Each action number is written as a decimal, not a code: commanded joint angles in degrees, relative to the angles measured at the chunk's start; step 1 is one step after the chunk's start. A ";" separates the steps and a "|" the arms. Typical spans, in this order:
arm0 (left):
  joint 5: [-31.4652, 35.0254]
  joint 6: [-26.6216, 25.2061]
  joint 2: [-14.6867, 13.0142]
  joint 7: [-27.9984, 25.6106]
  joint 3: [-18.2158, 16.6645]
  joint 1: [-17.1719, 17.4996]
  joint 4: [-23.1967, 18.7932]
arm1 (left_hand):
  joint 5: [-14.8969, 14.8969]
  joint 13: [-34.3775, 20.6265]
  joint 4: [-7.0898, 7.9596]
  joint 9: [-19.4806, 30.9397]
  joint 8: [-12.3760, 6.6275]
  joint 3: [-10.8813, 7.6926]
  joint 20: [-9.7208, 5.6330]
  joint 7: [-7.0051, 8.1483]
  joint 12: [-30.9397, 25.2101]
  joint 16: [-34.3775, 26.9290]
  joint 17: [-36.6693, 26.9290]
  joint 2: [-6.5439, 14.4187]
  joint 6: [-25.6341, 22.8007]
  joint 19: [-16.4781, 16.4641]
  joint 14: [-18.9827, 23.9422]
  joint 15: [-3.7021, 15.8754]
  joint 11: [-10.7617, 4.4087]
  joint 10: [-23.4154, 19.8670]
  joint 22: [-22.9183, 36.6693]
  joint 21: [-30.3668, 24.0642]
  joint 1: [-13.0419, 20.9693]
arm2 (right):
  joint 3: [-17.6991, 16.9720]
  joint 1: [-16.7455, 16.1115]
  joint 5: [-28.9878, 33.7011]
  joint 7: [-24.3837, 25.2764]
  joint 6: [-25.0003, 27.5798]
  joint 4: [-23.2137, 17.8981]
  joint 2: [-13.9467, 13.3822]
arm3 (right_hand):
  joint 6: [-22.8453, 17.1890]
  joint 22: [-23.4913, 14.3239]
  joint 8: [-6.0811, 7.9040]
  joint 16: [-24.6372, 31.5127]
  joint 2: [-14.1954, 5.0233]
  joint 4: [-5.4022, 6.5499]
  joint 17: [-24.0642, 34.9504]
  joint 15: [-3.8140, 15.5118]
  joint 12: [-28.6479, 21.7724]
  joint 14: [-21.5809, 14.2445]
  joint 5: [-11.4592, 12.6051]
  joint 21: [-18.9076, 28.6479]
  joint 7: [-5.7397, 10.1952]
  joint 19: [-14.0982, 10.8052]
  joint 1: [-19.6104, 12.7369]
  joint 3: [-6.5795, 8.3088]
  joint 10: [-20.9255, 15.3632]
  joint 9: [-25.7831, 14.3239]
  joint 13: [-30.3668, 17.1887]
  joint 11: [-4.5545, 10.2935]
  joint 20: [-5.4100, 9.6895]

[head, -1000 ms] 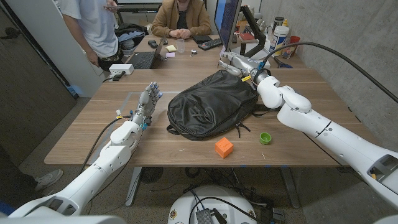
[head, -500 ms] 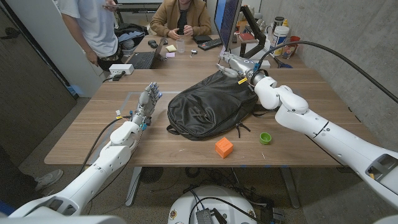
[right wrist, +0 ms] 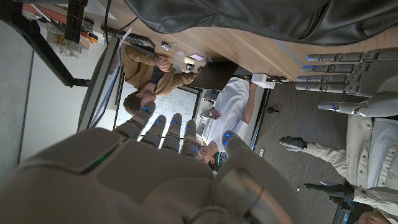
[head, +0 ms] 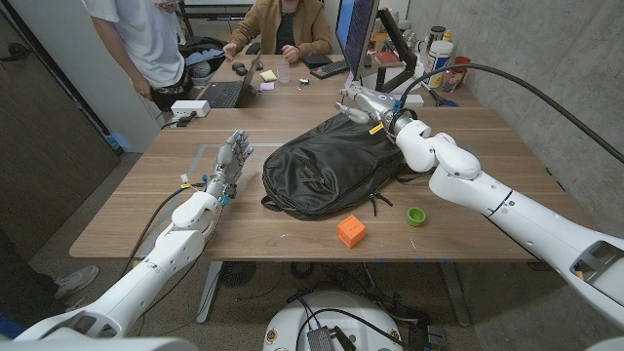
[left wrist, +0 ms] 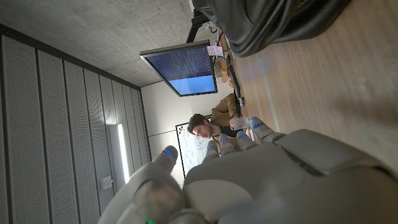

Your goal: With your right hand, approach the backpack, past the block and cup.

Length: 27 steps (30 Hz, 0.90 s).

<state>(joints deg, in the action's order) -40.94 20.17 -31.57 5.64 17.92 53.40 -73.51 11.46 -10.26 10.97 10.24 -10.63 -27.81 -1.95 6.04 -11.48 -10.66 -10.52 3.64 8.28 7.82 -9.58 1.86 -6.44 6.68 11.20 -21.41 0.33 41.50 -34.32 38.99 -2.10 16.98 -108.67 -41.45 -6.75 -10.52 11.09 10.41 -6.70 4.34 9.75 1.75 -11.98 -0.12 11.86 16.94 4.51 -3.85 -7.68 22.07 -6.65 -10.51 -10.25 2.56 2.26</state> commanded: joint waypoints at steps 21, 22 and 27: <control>-0.25 0.04 -0.51 -0.72 -0.50 1.46 -1.11 | 0.21 -0.21 0.07 0.26 -0.33 0.16 -3.33 -0.02 -0.03 -0.08 -0.16 6.49 -0.49 -0.09 -0.18 3.25 -0.30 -0.46 0.14 -0.40 0.32 | 1.22 0.91 2.09 -2.07 -0.55 2.31 1.41 | 0.05 -0.24 -0.15 0.05 -0.52 0.03 0.18 2.29 -0.08 -0.39 -0.38 -0.34 0.23 -0.48 -0.03 -0.73 0.06 -0.31 -0.35 -0.15 4.38; -0.26 0.03 -0.55 -0.71 -0.51 1.50 -1.14 | 0.21 -0.21 0.07 0.26 -0.32 0.16 -3.35 0.00 -0.02 -0.08 -0.16 6.49 -0.48 -0.08 -0.20 3.29 -0.31 -0.45 0.14 -0.40 0.32 | 1.28 0.95 2.16 -2.12 -0.64 2.35 1.35 | 0.05 -0.24 -0.15 0.04 -0.53 0.03 0.18 2.34 -0.07 -0.38 -0.38 -0.36 0.29 -0.46 -0.03 -0.76 0.07 -0.32 -0.35 -0.04 4.45; -0.26 -0.06 -0.64 -0.83 -0.56 1.65 -1.29 | 0.21 -0.21 0.07 0.26 -0.31 0.16 -3.29 -0.05 -0.01 -0.08 -0.16 6.48 -0.51 -0.08 -0.20 3.18 -0.27 -0.45 0.14 -0.40 0.32 | 1.32 0.94 2.12 -2.17 -0.92 2.49 1.32 | 0.06 -0.24 -0.14 0.05 -0.58 0.03 0.18 2.31 -0.08 -0.43 -0.40 -0.43 0.27 -0.51 -0.05 -0.88 0.05 -0.32 -0.35 -0.08 4.41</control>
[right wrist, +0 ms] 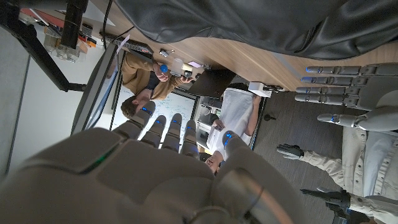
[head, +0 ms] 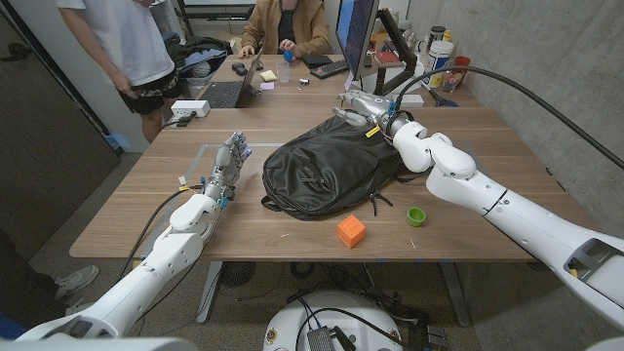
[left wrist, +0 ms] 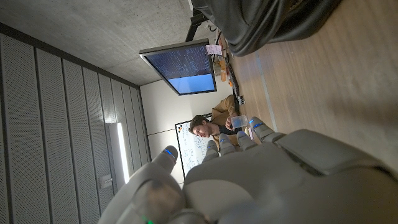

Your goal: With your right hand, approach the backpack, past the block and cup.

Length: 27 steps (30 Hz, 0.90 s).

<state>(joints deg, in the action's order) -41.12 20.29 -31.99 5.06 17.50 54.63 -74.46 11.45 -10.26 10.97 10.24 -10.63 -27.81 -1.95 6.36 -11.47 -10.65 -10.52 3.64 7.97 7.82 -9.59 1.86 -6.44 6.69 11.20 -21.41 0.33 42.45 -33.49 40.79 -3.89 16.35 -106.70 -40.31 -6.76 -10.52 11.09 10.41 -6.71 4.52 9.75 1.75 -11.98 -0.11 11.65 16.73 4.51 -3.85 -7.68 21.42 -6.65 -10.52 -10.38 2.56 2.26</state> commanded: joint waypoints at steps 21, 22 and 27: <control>-0.25 -0.16 -0.27 -0.11 -0.22 0.71 -0.21 | 0.22 -0.22 0.07 0.27 -0.28 0.17 -3.29 -0.29 0.01 -0.08 -0.16 6.48 -0.22 -0.06 -0.18 3.18 -0.31 -0.47 0.13 -0.43 0.32 | 1.16 0.40 1.34 -0.85 -0.16 1.33 0.54 | 0.15 -0.27 -0.12 0.05 -0.83 -0.18 0.16 2.33 -0.06 -0.50 -0.21 -0.53 0.34 -0.65 -0.21 -0.69 0.10 -0.33 -0.23 -0.04 4.26; -0.26 -0.15 -0.25 -0.11 -0.21 0.73 -0.15 | 0.22 -0.22 0.07 0.27 -0.29 0.17 -3.34 -0.25 0.01 -0.07 -0.16 6.48 -0.25 -0.07 -0.21 3.25 -0.36 -0.49 0.13 -0.44 0.32 | 1.18 0.42 1.29 -0.98 -0.04 1.37 0.67 | 0.13 -0.27 -0.11 0.04 -0.84 -0.18 0.16 2.34 -0.06 -0.50 -0.22 -0.55 0.36 -0.65 -0.23 -0.71 0.11 -0.33 -0.23 -0.06 4.24; -0.29 -0.01 -0.20 -0.04 -0.23 0.80 -0.07 | 0.22 -0.22 0.07 0.27 -0.29 0.18 -3.29 -0.24 0.02 -0.08 -0.16 6.47 -0.27 -0.06 -0.19 3.17 -0.32 -0.47 0.13 -0.44 0.32 | 1.35 0.53 1.46 -1.09 0.02 1.45 0.81 | 0.17 -0.28 -0.11 0.04 -0.90 -0.20 0.15 2.33 -0.06 -0.51 -0.22 -0.62 0.29 -0.66 -0.29 -0.79 0.12 -0.34 -0.23 -0.12 4.20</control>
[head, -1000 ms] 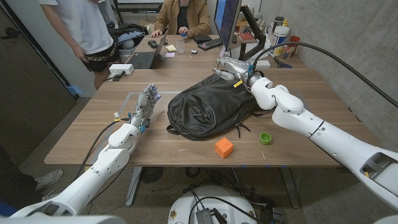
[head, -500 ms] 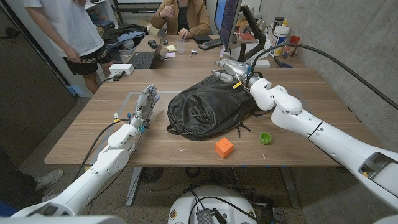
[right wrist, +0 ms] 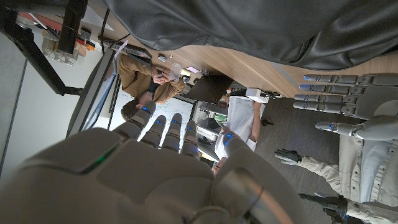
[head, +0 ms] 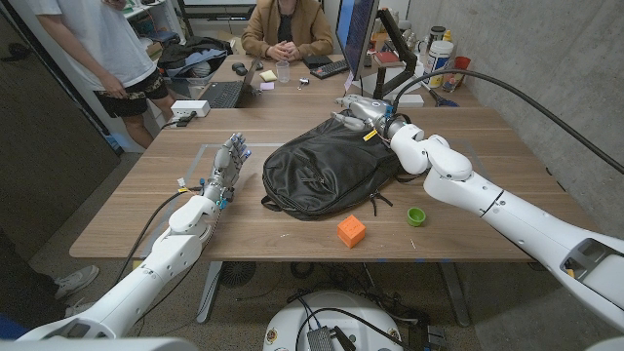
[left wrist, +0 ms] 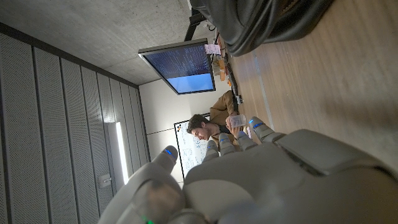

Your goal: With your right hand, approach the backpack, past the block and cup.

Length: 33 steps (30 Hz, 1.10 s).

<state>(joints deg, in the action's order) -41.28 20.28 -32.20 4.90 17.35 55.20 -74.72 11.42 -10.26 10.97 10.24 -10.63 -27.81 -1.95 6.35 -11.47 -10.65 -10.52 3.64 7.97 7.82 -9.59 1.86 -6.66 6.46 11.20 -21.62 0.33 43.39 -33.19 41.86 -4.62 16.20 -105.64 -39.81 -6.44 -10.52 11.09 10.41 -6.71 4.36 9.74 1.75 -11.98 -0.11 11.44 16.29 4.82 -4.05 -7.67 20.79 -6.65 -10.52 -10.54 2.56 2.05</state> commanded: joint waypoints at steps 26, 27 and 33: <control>-0.38 0.27 -0.44 -0.19 -0.54 1.60 -0.71 | 0.25 -0.23 0.06 0.29 -0.30 0.21 -3.29 -0.08 0.03 -0.08 -0.17 6.45 -0.41 -0.02 -0.18 3.39 -0.15 -0.25 0.12 -0.24 0.31 | 1.31 0.26 1.50 -1.21 0.33 0.45 0.61 | -0.03 -0.31 -0.11 0.01 -1.10 -0.02 0.17 2.43 -0.03 -0.45 -0.03 -0.58 0.03 -0.54 -0.45 -0.71 0.20 -0.34 -0.07 -0.03 4.60; -0.38 0.28 -0.48 -0.24 -0.57 1.71 -0.82 | 0.25 -0.23 0.06 0.29 -0.30 0.21 -3.25 -0.12 0.03 -0.08 -0.17 6.44 -0.42 -0.03 -0.17 3.31 -0.14 -0.25 0.12 -0.24 0.31 | 1.35 0.30 1.53 -1.33 0.18 0.41 0.53 | -0.03 -0.31 -0.10 0.01 -1.10 -0.01 0.18 2.42 -0.03 -0.45 -0.03 -0.60 0.01 -0.55 -0.44 -0.75 0.20 -0.34 -0.07 -0.03 4.61; -0.48 0.46 -0.58 -0.36 -0.74 2.21 -1.19 | 0.25 -0.23 0.06 0.30 -0.29 0.22 -3.28 -0.08 0.03 -0.09 -0.17 6.44 -0.42 -0.01 -0.16 3.32 -0.15 -0.26 0.12 -0.24 0.31 | 1.49 0.15 2.13 -1.66 0.59 -0.03 0.55 | -0.03 -0.32 -0.09 0.00 -1.18 -0.01 0.17 2.40 -0.04 -0.43 -0.02 -0.72 0.05 -0.58 -0.52 -0.89 0.18 -0.34 -0.07 0.01 4.65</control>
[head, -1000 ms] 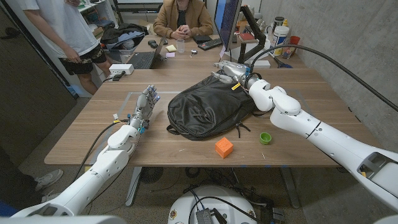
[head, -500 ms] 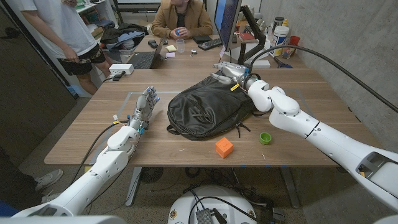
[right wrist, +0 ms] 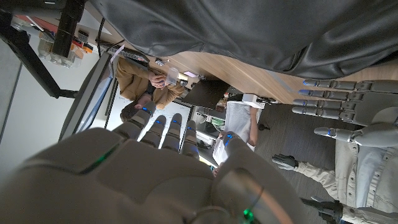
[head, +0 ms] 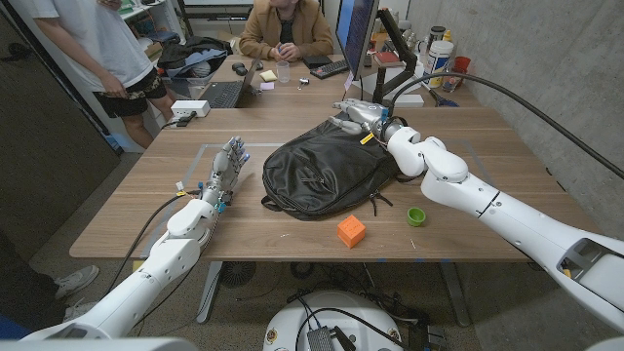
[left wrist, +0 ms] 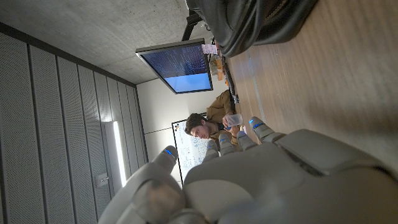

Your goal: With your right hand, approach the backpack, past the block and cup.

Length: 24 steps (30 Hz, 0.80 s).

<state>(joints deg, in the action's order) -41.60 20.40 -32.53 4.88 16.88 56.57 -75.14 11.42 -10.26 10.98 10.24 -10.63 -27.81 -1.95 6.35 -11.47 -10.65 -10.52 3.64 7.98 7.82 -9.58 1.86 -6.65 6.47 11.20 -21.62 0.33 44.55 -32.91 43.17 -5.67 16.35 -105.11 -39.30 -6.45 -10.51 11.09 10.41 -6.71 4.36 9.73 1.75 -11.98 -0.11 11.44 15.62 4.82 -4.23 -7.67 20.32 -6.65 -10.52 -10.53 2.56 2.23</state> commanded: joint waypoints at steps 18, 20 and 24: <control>-0.35 0.39 -0.75 -0.60 -0.68 1.97 -1.73 | 0.25 -0.23 0.06 0.30 -0.26 0.23 -3.27 -0.06 0.04 -0.08 -0.17 6.44 -0.43 -0.04 -0.17 3.31 -0.15 -0.26 0.11 -0.28 0.31 | 1.11 -0.04 1.68 -1.48 0.22 -0.04 0.52 | 0.04 -0.35 -0.08 -0.01 -1.30 -0.02 0.15 2.22 -0.06 -0.47 0.00 -0.33 -0.16 -0.63 -0.75 -0.80 0.15 -0.35 -0.08 -0.18 4.25; -0.38 0.41 -0.71 -0.61 -0.70 1.98 -1.65 | 0.25 -0.23 0.06 0.30 -0.25 0.23 -3.23 -0.07 0.04 -0.09 -0.17 6.44 -0.41 -0.03 -0.16 3.31 -0.14 -0.26 0.11 -0.28 0.30 | 1.19 0.04 1.73 -1.56 0.28 0.15 0.70 | 0.06 -0.35 -0.08 -0.01 -1.31 -0.02 0.15 2.28 -0.05 -0.47 0.00 -0.36 -0.10 -0.61 -0.76 -0.84 0.16 -0.35 -0.08 -0.13 4.31; -0.45 0.37 -0.67 -0.46 -0.69 1.86 -1.37 | 0.25 -0.23 0.06 0.31 -0.27 0.24 -3.25 -0.10 0.04 -0.08 -0.17 6.45 -0.45 -0.04 -0.17 3.29 -0.14 -0.26 0.11 -0.29 0.30 | 1.55 0.40 1.92 -1.78 0.05 0.69 0.96 | 0.05 -0.35 -0.07 0.00 -1.32 -0.02 0.15 2.18 -0.07 -0.51 0.01 -0.38 -0.19 -0.69 -0.79 -0.90 0.12 -0.35 -0.08 -0.22 4.19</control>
<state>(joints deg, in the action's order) -41.87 20.78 -33.11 4.36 16.34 58.21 -76.54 11.42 -10.26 10.98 10.24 -10.63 -27.81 -1.95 6.04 -11.47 -10.65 -10.52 3.64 7.66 7.82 -9.58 1.86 -6.64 6.48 11.20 -21.62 0.33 45.39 -33.06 44.55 -6.90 16.62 -105.42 -38.95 -6.45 -10.52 11.09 10.41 -7.02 4.52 9.73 1.75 -11.97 -0.11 11.44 15.25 4.81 -4.46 -7.97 19.68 -6.65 -10.51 -10.53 2.56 2.04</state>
